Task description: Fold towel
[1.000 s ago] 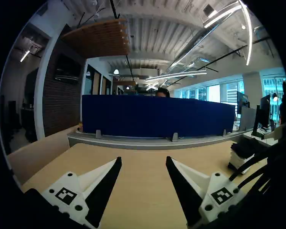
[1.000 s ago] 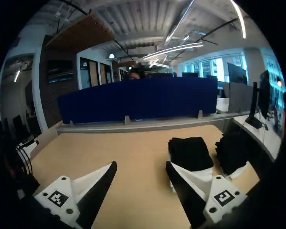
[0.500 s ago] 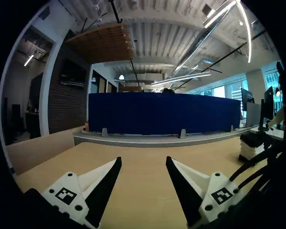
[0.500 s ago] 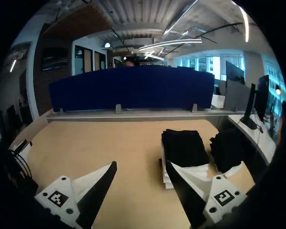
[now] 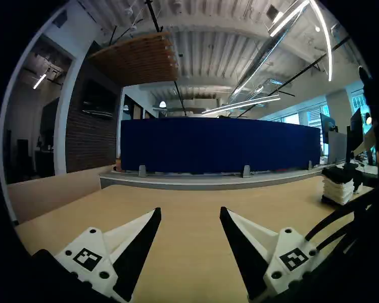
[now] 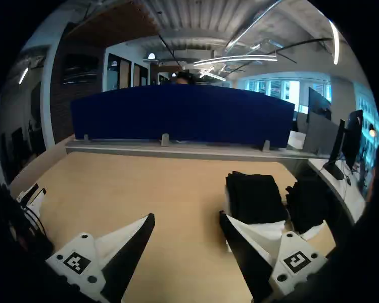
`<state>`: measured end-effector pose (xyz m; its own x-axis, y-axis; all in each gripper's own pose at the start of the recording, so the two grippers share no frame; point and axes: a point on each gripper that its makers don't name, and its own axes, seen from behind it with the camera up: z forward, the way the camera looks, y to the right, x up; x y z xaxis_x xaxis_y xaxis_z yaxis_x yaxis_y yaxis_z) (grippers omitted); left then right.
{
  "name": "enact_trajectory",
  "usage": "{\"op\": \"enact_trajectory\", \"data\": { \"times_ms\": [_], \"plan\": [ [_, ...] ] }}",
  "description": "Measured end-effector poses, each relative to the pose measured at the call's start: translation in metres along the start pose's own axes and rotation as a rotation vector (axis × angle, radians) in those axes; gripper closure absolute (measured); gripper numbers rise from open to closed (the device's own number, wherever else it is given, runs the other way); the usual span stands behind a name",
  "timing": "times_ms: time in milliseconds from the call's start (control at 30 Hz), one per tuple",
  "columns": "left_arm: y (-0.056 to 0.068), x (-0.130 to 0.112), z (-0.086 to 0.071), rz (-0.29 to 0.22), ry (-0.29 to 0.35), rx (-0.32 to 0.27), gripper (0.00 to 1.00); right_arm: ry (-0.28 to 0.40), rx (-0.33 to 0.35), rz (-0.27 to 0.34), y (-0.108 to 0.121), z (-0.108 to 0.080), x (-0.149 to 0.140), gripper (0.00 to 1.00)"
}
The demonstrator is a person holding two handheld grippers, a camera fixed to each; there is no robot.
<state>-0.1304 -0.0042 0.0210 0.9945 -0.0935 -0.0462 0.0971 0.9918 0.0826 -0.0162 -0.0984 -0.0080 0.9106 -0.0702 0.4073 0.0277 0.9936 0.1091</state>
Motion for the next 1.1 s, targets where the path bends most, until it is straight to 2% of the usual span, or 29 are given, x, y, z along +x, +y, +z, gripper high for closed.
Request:
{"op": "enact_trajectory", "data": {
  "times_ms": [167, 300, 667, 1100],
  "plan": [
    [-0.003, -0.009, -0.003, 0.000, 0.001, 0.012, 0.14, -0.008, 0.003, -0.003, -0.001, 0.003, -0.004, 0.00],
    [0.001, -0.013, -0.004, 0.013, -0.001, 0.011, 0.14, -0.008, 0.010, -0.005, -0.002, 0.003, -0.003, 0.00],
    [0.000, -0.014, -0.002, 0.015, -0.005, 0.004, 0.14, 0.003, 0.024, 0.007, -0.001, 0.000, -0.002, 0.00],
    [0.001, -0.012, -0.004, 0.019, -0.005, 0.004, 0.07, 0.088, 0.063, 0.032, 0.013, -0.016, 0.024, 0.00]
  ]
}}
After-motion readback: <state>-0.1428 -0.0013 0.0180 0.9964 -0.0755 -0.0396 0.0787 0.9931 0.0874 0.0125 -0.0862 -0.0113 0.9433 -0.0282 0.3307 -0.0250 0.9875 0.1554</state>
